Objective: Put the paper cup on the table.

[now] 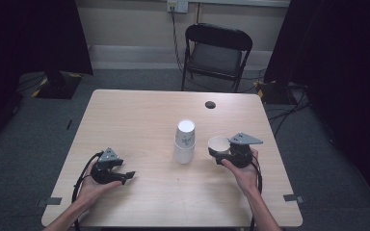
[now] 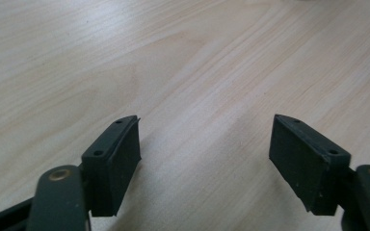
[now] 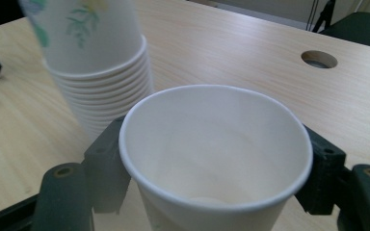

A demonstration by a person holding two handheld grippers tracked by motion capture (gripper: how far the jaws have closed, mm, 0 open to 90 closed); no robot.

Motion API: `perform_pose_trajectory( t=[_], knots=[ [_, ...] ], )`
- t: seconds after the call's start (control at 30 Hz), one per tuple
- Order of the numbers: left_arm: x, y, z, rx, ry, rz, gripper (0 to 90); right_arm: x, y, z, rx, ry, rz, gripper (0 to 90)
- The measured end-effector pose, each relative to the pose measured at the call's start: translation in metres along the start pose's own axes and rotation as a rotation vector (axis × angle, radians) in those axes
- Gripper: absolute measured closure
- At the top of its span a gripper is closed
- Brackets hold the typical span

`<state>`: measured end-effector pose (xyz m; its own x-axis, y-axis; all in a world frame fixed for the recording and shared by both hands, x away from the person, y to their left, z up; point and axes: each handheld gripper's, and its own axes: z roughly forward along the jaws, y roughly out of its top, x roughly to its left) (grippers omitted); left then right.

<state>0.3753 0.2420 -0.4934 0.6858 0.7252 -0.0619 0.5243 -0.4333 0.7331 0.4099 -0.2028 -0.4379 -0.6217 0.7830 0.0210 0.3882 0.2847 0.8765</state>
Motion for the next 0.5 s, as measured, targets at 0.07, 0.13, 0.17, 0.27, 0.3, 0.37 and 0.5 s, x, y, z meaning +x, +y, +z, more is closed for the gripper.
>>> perform_pose_trajectory(
  t=[0.07,0.13,0.17,0.27,0.3,0.37,0.5],
  knots=[
    [-0.003,-0.003,0.003,0.002,0.021,0.024,23.5,-0.005,-0.001,0.005,0.004,-0.014,0.012,27.9],
    [-0.004,-0.002,0.004,0.01,0.029,0.056,21.6,-0.009,-0.001,0.011,0.021,-0.029,0.015,27.6],
    [-0.006,-0.003,0.004,0.007,0.028,0.052,20.4,-0.011,-0.001,0.013,0.019,-0.038,0.02,27.5],
    [-0.006,-0.005,0.005,-0.01,0.031,0.051,18.2,-0.018,0.004,0.021,0.008,-0.047,0.034,26.8],
    [-0.005,-0.005,0.006,-0.009,0.037,0.047,17.0,-0.019,0.005,0.023,0.011,-0.048,0.031,26.6],
    [-0.006,-0.005,0.006,-0.011,0.043,0.04,15.2,-0.02,0.007,0.029,0.027,-0.053,0.034,26.4],
    [-0.006,-0.005,0.006,-0.009,0.047,0.038,15.1,-0.023,0.005,0.043,0.039,-0.065,0.055,25.9]
  ],
)
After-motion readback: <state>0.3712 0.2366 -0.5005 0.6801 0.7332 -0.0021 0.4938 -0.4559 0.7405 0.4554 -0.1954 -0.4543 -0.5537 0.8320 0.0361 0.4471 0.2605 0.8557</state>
